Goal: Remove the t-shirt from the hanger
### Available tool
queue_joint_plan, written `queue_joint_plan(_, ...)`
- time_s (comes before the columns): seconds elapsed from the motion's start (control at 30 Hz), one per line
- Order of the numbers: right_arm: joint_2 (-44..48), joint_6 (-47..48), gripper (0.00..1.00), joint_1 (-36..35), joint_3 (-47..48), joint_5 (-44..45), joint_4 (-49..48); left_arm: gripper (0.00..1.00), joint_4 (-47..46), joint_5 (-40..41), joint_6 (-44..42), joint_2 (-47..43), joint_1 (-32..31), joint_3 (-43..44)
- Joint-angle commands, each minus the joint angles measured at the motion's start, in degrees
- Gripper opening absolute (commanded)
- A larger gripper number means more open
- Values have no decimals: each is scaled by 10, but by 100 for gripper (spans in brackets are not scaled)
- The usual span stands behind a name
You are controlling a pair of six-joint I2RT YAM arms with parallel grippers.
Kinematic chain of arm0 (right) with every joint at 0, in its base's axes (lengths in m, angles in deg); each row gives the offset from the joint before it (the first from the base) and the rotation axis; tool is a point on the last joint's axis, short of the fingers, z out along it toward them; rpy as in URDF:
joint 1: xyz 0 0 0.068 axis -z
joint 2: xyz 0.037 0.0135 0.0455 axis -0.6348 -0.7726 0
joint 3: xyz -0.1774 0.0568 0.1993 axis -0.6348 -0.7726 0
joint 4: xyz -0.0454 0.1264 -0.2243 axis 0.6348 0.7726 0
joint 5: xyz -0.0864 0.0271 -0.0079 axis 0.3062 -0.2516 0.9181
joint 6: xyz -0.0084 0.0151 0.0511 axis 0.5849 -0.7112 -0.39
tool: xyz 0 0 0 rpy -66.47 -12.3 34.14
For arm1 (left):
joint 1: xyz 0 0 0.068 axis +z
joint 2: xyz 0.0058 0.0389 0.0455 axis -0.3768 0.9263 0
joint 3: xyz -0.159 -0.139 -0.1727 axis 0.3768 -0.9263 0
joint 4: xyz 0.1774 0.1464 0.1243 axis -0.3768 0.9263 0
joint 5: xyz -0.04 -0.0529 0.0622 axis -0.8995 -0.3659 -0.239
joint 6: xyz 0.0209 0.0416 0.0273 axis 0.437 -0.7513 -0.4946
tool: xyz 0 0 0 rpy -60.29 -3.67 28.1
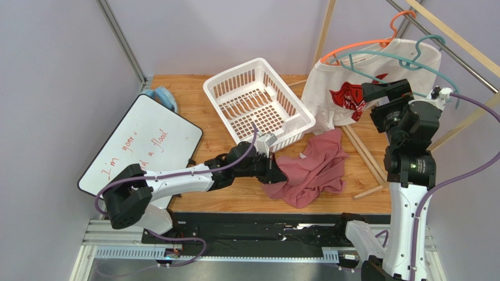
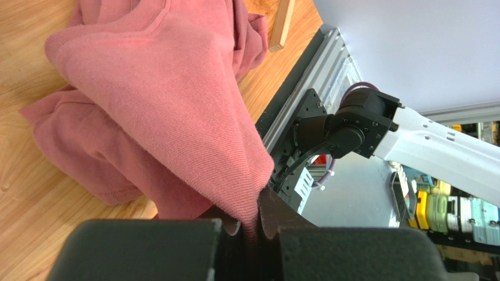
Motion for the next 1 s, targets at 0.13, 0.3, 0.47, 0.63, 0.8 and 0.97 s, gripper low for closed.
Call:
queue_joint_plan(0.13, 68, 190, 100, -31, -17, -105, 112, 0, -45, -33, -3, 30, -3, 23)
queue_joint_plan(0.3, 81, 271, 100, -115, -63, -151, 170, 0, 4, -12, -25, 0, -3, 39)
queue_joint_plan(0.47, 81, 298, 100, -198, -134, -166, 184, 0, 114, 94, -88, -103, -2, 62)
queue_joint_plan(0.63, 88, 267, 100, -309, -185, -122, 133, 0, 260, 256, -123, -263, -1, 55)
queue_joint_plan(0.8, 62, 264, 100, -357, -201, -85, 110, 0, 341, 319, -128, -371, 3, 37)
queue_joint_plan(0.97, 56, 243, 100, -363, -221, -30, 110, 0, 319, 293, -135, -367, 3, 37)
